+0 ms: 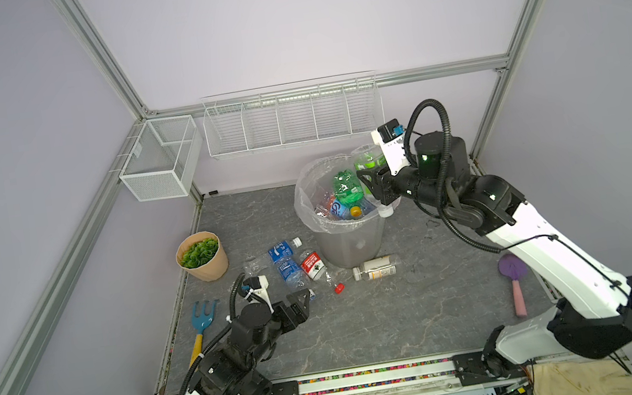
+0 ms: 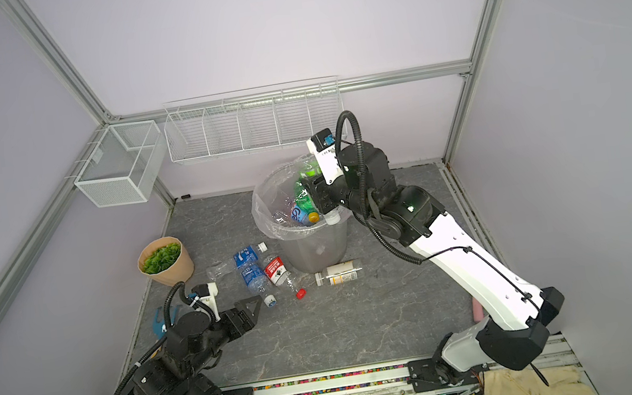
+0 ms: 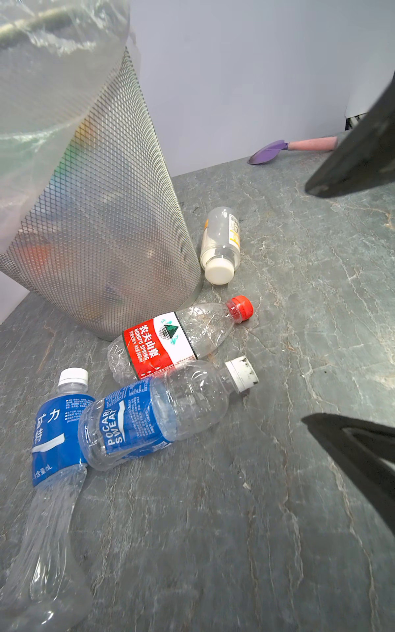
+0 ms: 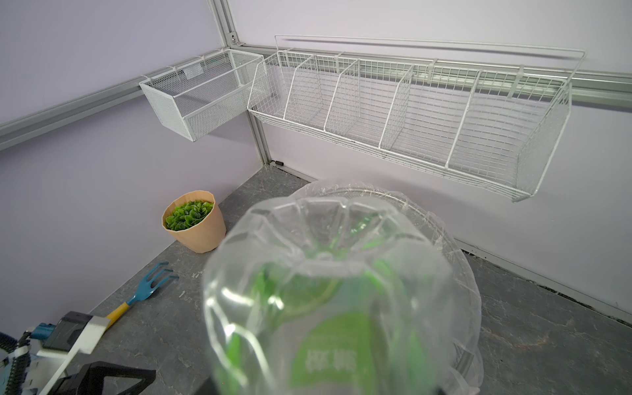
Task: Throw the plastic bottles in the bin
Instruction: 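Carry the green-label bottle over the bin with the right gripper, then open the right gripper to drop the bottle into the bin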
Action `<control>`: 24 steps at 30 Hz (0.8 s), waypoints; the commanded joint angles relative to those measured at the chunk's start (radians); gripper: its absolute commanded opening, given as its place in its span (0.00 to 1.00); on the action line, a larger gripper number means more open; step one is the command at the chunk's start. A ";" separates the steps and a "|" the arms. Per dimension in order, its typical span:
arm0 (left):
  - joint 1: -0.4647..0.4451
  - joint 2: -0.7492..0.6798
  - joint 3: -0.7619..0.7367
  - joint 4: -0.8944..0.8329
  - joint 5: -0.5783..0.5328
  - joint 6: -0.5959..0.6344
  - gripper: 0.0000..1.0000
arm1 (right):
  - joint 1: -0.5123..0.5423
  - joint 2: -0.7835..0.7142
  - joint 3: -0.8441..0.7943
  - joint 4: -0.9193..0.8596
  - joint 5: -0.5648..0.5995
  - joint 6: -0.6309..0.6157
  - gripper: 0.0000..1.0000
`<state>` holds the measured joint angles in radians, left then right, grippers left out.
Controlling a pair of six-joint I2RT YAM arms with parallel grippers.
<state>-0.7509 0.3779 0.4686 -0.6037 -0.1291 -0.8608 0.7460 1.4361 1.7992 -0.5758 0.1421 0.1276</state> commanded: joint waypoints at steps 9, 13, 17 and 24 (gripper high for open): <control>-0.002 -0.034 0.005 -0.028 0.002 -0.028 0.97 | -0.079 0.190 0.173 -0.068 -0.111 0.052 0.07; -0.002 -0.034 0.011 -0.036 0.005 -0.030 0.97 | -0.126 0.296 0.241 -0.126 -0.167 0.075 0.13; -0.002 -0.044 0.022 -0.057 0.003 -0.030 0.97 | -0.155 0.449 0.467 -0.363 -0.162 0.096 0.89; -0.003 -0.068 0.026 -0.083 -0.015 -0.029 0.97 | -0.098 0.203 0.207 -0.137 -0.029 0.076 0.88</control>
<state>-0.7513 0.3206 0.4690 -0.6579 -0.1318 -0.8791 0.6304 1.7966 2.0869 -0.8364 0.0685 0.2024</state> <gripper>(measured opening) 0.974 0.882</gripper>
